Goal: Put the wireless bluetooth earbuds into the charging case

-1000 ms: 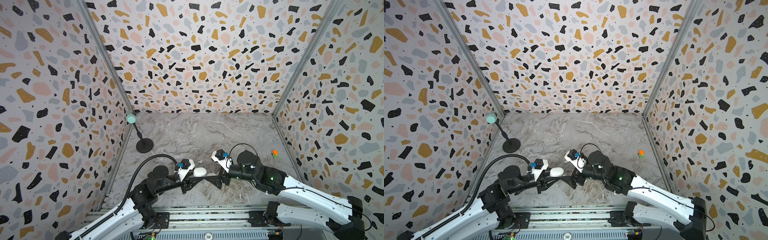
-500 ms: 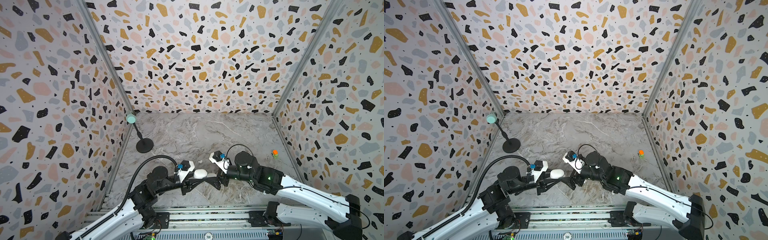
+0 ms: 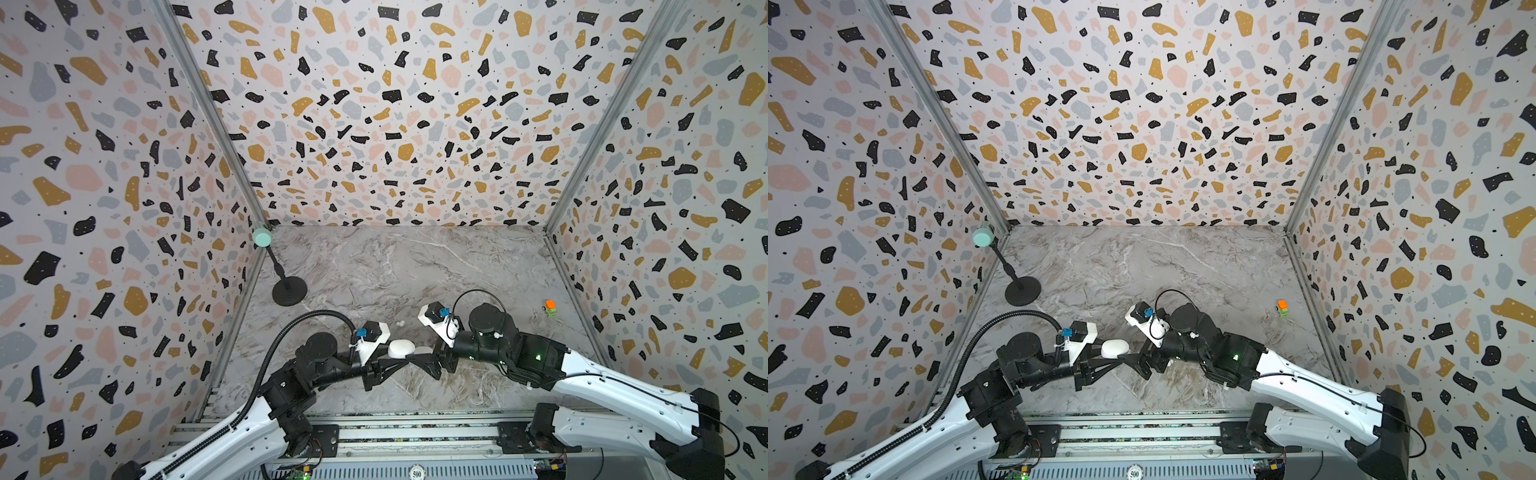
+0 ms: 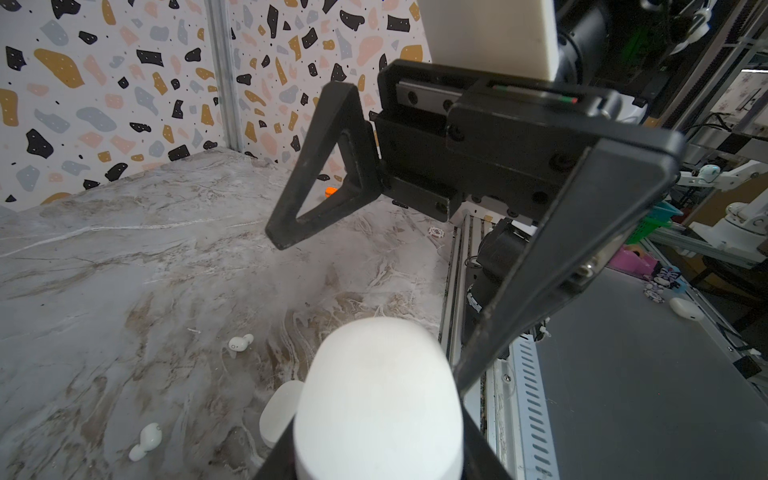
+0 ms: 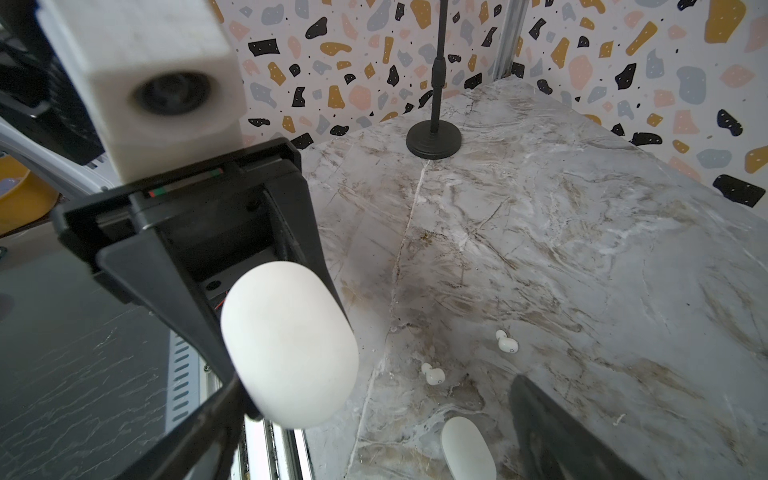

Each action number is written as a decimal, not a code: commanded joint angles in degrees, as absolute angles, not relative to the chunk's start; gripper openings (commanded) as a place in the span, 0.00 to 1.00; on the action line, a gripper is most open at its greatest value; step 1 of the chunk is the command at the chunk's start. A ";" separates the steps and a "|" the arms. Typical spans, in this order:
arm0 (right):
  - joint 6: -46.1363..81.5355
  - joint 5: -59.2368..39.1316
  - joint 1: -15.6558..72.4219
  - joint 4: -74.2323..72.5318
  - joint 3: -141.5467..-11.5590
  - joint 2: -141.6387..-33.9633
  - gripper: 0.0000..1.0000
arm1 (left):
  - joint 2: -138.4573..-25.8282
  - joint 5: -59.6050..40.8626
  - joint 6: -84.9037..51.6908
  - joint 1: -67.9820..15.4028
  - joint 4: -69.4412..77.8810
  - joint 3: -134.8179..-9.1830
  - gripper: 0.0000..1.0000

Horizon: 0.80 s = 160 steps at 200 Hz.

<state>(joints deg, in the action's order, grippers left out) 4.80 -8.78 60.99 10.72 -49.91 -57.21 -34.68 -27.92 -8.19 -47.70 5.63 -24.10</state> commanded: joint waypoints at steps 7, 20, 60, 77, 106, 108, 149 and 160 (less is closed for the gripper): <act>5.04 -3.81 60.83 10.42 -52.49 -56.87 0.99 | -34.16 -30.39 -8.09 -48.34 9.38 -23.55 0.00; 5.40 -2.87 60.82 10.29 -52.51 -56.95 0.99 | -34.10 -30.43 -8.13 -48.40 9.39 -23.47 0.00; 5.66 -1.70 60.88 9.80 -52.56 -56.84 0.99 | -34.04 -30.67 -8.01 -48.55 9.44 -23.38 0.00; 5.85 -1.23 60.83 9.77 -52.56 -56.89 0.99 | -33.87 -30.72 -8.00 -48.52 9.46 -23.30 0.00; 6.06 -1.07 60.87 9.69 -52.58 -56.78 0.99 | -33.83 -30.85 -8.00 -48.60 9.51 -23.25 0.00; 6.06 -1.06 60.88 9.67 -52.61 -56.71 0.99 | -33.77 -30.85 -8.00 -48.60 9.56 -23.24 0.00; 6.14 -0.68 60.82 9.58 -52.41 -56.17 0.99 | -33.71 -30.85 -7.99 -48.70 9.49 -23.20 0.00; 6.19 -0.62 60.84 9.56 -52.44 -56.25 0.99 | -33.69 -30.85 -7.83 -48.78 9.49 -23.20 0.00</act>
<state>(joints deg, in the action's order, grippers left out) 5.52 -2.11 61.08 10.04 -50.78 -57.21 -34.37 -29.26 -8.16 -48.47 5.74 -23.07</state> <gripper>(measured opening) 0.986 0.425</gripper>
